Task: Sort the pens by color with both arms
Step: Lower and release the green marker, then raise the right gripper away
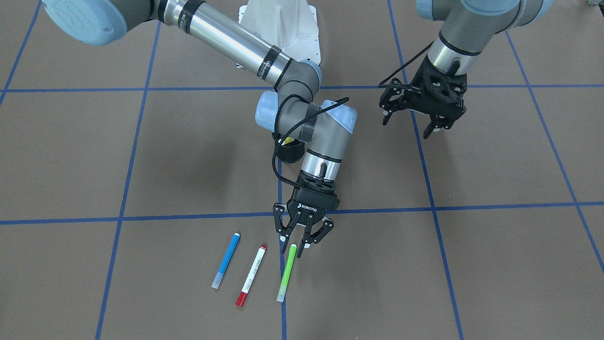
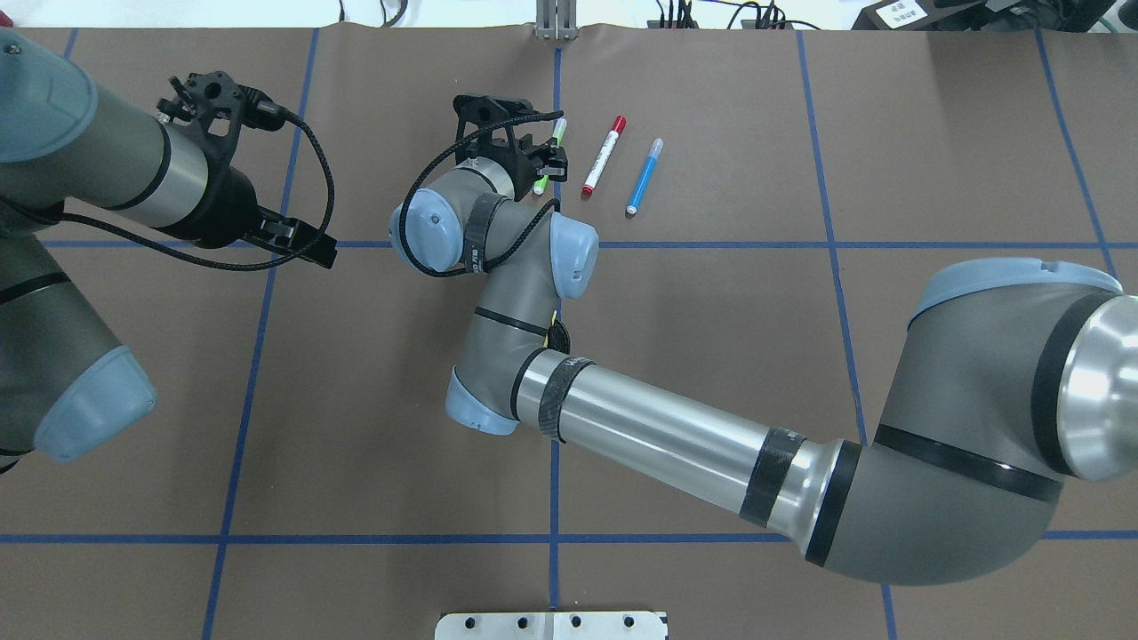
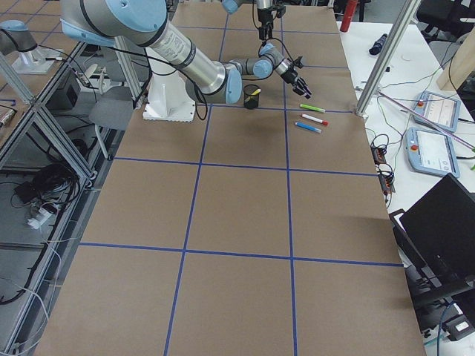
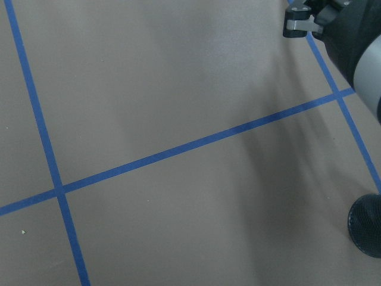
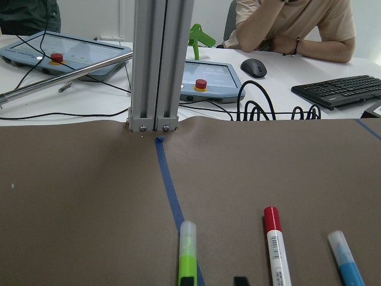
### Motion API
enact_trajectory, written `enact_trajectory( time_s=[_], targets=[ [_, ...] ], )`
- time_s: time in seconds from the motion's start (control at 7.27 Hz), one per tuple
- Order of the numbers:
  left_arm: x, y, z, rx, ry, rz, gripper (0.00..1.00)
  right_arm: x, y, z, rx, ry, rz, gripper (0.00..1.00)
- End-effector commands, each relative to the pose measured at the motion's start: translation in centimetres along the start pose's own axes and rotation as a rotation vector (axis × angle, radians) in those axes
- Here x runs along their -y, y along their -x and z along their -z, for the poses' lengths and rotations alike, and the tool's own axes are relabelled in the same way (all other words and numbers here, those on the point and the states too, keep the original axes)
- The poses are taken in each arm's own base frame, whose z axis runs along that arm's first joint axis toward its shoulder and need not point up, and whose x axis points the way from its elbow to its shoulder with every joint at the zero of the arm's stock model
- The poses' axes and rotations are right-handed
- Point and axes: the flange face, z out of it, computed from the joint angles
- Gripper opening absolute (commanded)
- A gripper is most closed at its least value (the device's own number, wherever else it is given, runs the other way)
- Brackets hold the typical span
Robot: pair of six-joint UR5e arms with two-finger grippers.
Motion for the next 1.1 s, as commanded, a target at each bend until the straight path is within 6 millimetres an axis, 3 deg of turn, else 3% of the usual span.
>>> enact_trajectory(
  time_s=[0.0,0.14,0.28,0.41,0.69,0.96],
  targets=[
    [0.0,0.0,0.1,-0.001,-0.001,0.002,0.99,1.1,0.2,0.4,0.012,0.0,-0.01,0.55],
    [0.1,-0.2,0.2,-0.003,-0.003,0.003,0.99,2.4,0.3,1.2,0.034,0.019,-0.026,0.66],
    [0.3,-0.5,0.4,-0.005,-0.008,0.034,0.99,4.0,0.1,0.9,0.044,0.055,-0.045,0.84],
    [0.3,-0.8,0.3,-0.009,-0.008,0.046,0.99,6.1,-0.4,0.5,0.058,0.101,-0.073,0.96],
    [0.5,-1.2,0.4,-0.014,-0.01,0.065,0.99,11.9,-2.7,-0.6,0.123,0.271,-0.096,0.98],
    [1.9,-3.1,1.0,-0.032,-0.028,0.133,0.99,15.1,-7.6,-3.4,0.172,0.388,-0.029,0.98]
  ],
)
